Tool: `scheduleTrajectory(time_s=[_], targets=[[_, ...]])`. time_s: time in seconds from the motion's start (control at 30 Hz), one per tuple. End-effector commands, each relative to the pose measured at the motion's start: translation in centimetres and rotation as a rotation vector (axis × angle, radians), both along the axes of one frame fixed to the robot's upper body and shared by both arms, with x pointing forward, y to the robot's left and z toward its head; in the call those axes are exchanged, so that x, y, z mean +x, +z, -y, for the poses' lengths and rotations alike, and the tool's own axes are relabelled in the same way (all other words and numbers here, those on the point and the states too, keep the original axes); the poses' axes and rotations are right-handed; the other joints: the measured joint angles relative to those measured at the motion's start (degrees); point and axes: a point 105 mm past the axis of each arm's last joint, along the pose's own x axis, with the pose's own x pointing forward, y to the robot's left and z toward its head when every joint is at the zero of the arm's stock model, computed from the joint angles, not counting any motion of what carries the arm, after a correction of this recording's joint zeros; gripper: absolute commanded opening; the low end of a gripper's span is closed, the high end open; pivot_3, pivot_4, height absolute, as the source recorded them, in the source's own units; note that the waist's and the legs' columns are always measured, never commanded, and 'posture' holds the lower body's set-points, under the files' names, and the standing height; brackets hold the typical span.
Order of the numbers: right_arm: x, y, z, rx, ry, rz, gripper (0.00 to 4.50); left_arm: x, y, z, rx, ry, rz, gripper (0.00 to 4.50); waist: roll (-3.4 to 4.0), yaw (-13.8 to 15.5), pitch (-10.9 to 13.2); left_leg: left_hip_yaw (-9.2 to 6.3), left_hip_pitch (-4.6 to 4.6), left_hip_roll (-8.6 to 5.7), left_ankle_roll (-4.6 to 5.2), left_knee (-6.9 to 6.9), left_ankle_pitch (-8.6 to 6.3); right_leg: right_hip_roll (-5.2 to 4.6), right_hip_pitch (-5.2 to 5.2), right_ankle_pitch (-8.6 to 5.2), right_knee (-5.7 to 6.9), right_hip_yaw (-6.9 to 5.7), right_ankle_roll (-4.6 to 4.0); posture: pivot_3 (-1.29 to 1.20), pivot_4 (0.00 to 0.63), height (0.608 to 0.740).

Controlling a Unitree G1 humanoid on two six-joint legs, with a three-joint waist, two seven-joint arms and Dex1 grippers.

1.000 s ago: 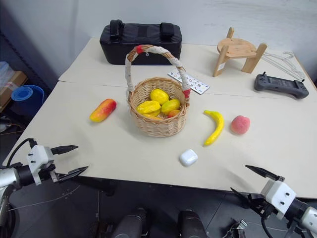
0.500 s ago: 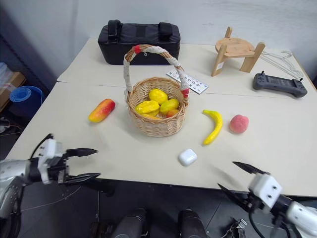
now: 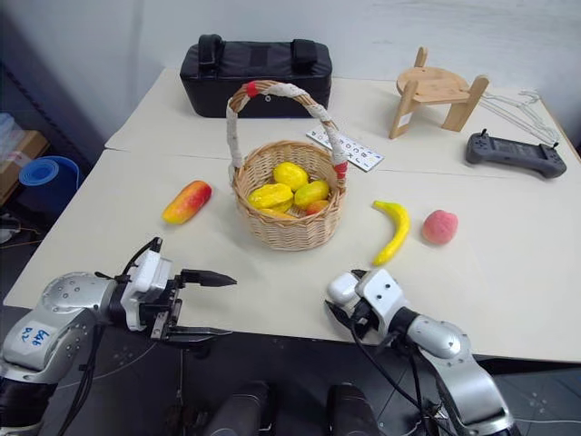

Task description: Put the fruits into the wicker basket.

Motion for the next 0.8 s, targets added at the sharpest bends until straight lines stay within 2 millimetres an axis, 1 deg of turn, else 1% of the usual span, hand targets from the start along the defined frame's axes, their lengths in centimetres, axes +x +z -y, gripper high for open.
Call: scheduleTrajectory(time_s=[0.03,0.07,0.1,0.13,0.2,0.23,0.3,0.37,0.4,0.43,0.5,0.53,0.6,0.63,0.7,0.8], targets=[[0.2,-0.8,0.0,-0.009,0.001,-0.03,4.46,0.0,0.3,-0.2,0.012,-0.009,0.028,4.5,0.0,-0.22,0.0,0.0,0.01,0.0,0.0,0.01,0.0,0.0,0.01,0.0,0.01,0.0,0.0,0.0,0.15,0.74],[0.4,-0.7,0.0,0.003,0.002,-0.024,4.08,0.0,0.3,-0.2,0.012,-0.009,0.03,4.5,0.0,-0.35,0.0,0.0,0.05,0.0,0.0,0.0,0.0,0.0,0.02,0.0,0.03,0.01,0.0,0.0,0.15,0.74],[0.4,-0.5,0.1,0.014,0.001,-0.02,3.86,0.0,0.4,-0.2,0.011,-0.009,0.031,4.5,0.0,-0.45,0.0,0.0,0.05,0.01,0.0,-0.01,0.0,0.0,0.02,0.0,0.04,0.01,0.0,0.0,0.15,0.74],[0.5,-0.1,0.1,0.04,0.006,-0.019,3.53,0.0,0.4,-0.1,0.01,-0.011,0.032,4.5,0.0,-0.55,0.0,-0.01,0.05,0.01,0.01,-0.01,0.01,0.0,0.02,0.0,0.05,0.01,0.0,0.0,0.15,0.74],[0.1,0.3,0.4,0.05,0.029,-0.011,2.9,0.1,0.5,0.1,0.005,-0.019,0.034,4.5,0.0,-0.8,0.0,-0.01,0.04,0.01,0.01,-0.01,0.01,0.0,0.01,0.0,0.06,0.01,0.0,0.0,0.15,0.74],[-0.1,0.4,0.7,0.049,0.032,-0.005,2.83,0.1,0.5,0.2,0.0,-0.022,0.035,4.5,0.0,-0.75,0.0,-0.01,0.04,0.01,0.01,-0.01,0.01,0.0,0.02,0.0,0.05,0.01,0.0,0.0,0.15,0.74],[-0.7,1.4,1.7,0.08,0.015,0.028,2.83,0.4,0.7,0.6,-0.017,-0.029,0.036,4.5,0.01,-0.35,0.0,-0.01,0.0,-0.01,0.03,0.0,0.0,-0.02,0.02,0.01,0.02,-0.01,0.02,0.0,0.15,0.74],[-1.6,3.2,3.5,0.138,-0.031,0.081,2.83,0.9,1.5,1.1,-0.077,-0.014,0.028,4.5,0.04,0.31,0.02,-0.01,-0.03,-0.02,0.04,0.01,0.0,-0.02,0.02,0.02,0.0,-0.02,0.04,0.0,0.15,0.74],[-2.1,3.9,4.8,0.162,-0.068,0.095,2.83,1.2,2.0,1.4,-0.111,-0.003,0.025,4.5,0.06,0.52,0.04,0.0,-0.03,-0.02,0.04,0.02,0.0,-0.01,0.02,0.02,0.0,-0.02,0.05,0.0,0.15,0.74],[-2.6,4.5,6.7,0.166,-0.132,0.108,2.83,1.4,2.5,1.6,-0.141,0.004,0.023,4.5,0.07,0.51,0.04,-0.01,-0.05,-0.02,0.04,0.04,0.0,-0.01,0.03,0.04,0.0,-0.02,0.07,0.0,0.15,0.74],[-3.9,5.0,11.4,0.115,-0.274,0.124,2.83,1.7,3.2,2.1,-0.169,0.006,0.02,4.5,0.07,0.59,0.04,-0.01,-0.05,-0.03,0.06,0.08,0.01,0.0,0.06,0.06,0.02,-0.03,0.12,0.0,0.15,0.74],[-4.4,5.1,13.8,0.074,-0.341,0.129,2.83,1.9,3.3,2.2,-0.165,0.005,0.023,4.5,0.07,0.52,0.04,-0.01,-0.04,-0.06,0.07,0.09,0.01,-0.01,0.1,0.08,0.01,-0.03,0.14,0.0,0.15,0.74],[-4.9,5.1,18.6,-0.035,-0.464,0.149,2.83,2.2,3.1,2.5,-0.143,-0.01,0.034,4.5,0.07,0.42,0.04,0.03,0.05,-0.09,0.1,0.09,0.01,0.0,0.19,0.1,-0.02,-0.01,0.19,0.0,0.15,0.74],[-4.9,5.2,20.6,-0.069,-0.514,0.161,2.83,2.4,3.0,2.6,-0.141,-0.015,0.036,4.5,0.07,0.24,0.04,0.06,0.07,-0.1,0.12,0.08,0.01,0.0,0.2,0.1,-0.02,0.01,0.19,0.0,0.15,0.74],[-4.3,5.3,24.7,-0.101,-0.621,0.19,2.83,2.8,3.3,2.9,-0.156,-0.031,0.041,4.5,0.07,-0.21,0.04,0.2,0.15,-0.1,0.15,0.07,0.03,0.03,0.21,0.11,0.0,0.1,0.2,0.0,0.15,0.74],[-2.7,4.9,28.6,-0.098,-0.727,0.179,2.83,3.0,3.6,3.6,-0.173,-0.048,0.046,4.5,0.15,-0.97,0.07,0.4,0.3,-0.11,0.22,0.01,0.07,0.04,0.22,0.11,0.08,0.22,0.2,0.0,0.15,0.74]])
